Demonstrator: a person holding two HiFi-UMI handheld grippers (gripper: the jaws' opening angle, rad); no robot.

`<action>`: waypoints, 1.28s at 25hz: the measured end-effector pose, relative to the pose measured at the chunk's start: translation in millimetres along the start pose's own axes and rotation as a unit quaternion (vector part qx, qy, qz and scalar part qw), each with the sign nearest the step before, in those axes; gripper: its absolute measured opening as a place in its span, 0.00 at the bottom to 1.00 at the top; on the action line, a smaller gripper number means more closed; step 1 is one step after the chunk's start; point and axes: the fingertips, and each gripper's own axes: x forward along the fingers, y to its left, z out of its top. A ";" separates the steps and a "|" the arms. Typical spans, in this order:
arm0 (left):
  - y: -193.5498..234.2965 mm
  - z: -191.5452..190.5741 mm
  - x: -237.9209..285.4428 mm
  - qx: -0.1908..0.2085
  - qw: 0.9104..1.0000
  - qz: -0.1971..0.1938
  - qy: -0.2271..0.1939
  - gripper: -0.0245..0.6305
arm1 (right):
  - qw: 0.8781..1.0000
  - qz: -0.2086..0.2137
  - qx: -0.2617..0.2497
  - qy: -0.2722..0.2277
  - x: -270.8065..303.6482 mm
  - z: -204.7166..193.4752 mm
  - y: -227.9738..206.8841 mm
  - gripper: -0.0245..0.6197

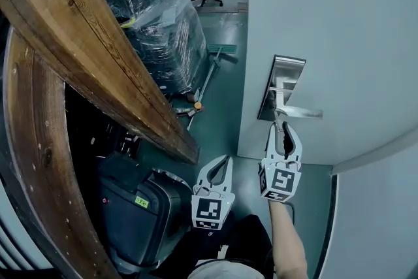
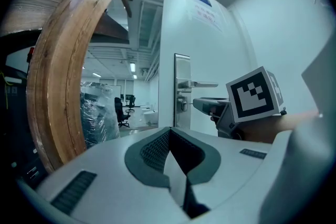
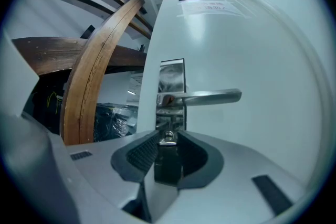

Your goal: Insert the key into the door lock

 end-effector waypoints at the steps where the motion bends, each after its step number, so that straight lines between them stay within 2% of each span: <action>1: 0.5 -0.5 0.3 -0.001 1.000 0.001 0.000 0.04 | 1.000 -0.002 0.001 -0.001 1.0 0.1 -0.3 0.22; 8: 2.4 -4.6 -0.5 0.001 1.000 0.002 0.004 0.04 | 0.999 -0.037 0.016 -0.005 3.9 -4.6 2.0 0.22; 14: 7.0 -11.8 1.1 0.001 1.000 0.001 0.010 0.04 | 0.997 -0.055 0.056 -0.014 6.8 -6.2 4.4 0.22; 19: 6.8 -18.0 5.3 0.003 1.000 -0.003 0.014 0.04 | 0.996 -0.088 0.011 -0.013 14.0 -10.1 8.1 0.22; 22: 9.4 -20.4 6.5 0.004 1.000 -0.001 0.015 0.04 | 0.996 -0.091 -0.006 -0.016 21.0 -12.4 7.6 0.22; 32: 17.7 -25.3 15.1 0.002 1.000 0.007 0.018 0.04 | 0.996 -0.084 -0.002 -0.021 36.5 -12.9 6.5 0.22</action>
